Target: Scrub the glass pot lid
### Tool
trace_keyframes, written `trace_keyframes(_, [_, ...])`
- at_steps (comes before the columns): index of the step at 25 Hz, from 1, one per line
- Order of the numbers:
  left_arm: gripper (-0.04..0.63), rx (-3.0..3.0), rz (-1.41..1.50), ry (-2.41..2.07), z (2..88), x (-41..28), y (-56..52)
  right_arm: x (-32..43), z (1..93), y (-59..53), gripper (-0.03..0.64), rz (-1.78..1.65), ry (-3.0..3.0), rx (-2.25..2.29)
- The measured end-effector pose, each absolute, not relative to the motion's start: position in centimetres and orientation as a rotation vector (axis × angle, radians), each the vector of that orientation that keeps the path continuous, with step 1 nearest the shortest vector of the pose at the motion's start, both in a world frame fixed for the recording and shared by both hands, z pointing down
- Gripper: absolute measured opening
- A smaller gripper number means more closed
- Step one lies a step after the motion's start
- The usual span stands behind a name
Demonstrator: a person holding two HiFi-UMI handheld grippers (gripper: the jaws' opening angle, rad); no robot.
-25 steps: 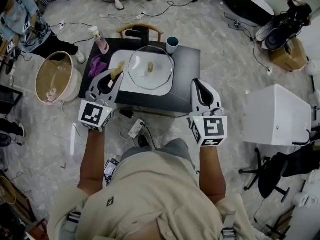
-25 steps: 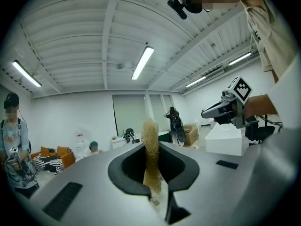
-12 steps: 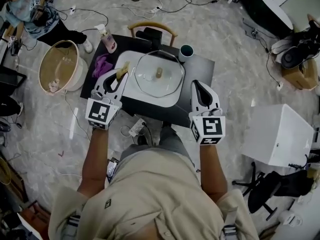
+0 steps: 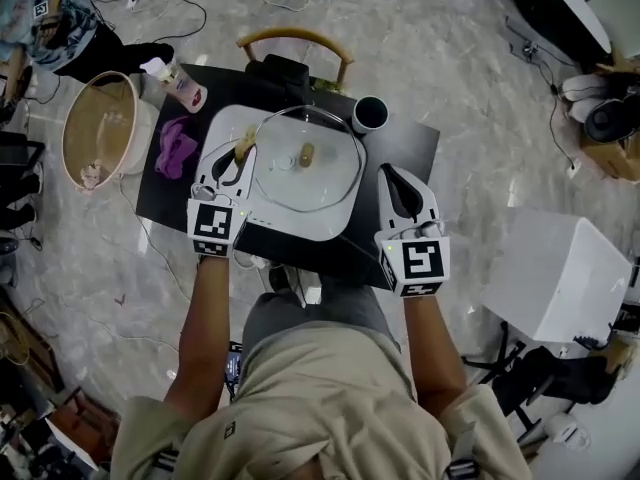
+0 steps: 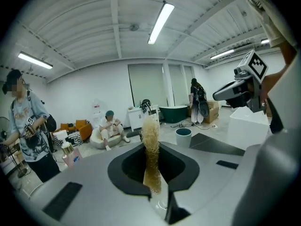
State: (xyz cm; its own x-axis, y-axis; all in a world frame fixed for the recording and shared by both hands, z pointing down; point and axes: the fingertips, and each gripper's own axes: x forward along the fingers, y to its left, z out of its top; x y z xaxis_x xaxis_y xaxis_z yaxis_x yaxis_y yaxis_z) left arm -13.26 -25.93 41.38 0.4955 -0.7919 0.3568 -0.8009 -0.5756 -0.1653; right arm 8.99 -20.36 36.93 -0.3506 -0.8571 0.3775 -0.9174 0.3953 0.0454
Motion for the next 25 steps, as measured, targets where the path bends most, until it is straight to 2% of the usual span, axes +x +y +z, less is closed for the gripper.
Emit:
trace_keyframes(10, [0.046,2.501,0.804,-1.457,56.8,-11.2,-32.4,12.0,47.2,-23.0,0.025,0.379,-2.205,1.509])
trace_keyframes(17, [0.046,2.446,0.939,-1.42,62.5,-9.3,-33.8,13.1,50.3,-22.2,0.026,0.448,-2.173,1.504])
trace_keyframes(25, [0.046,2.515,0.894,-1.153,65.0,0.5,-31.3,15.2,51.4,-21.2,0.026,0.486,-2.134,1.536])
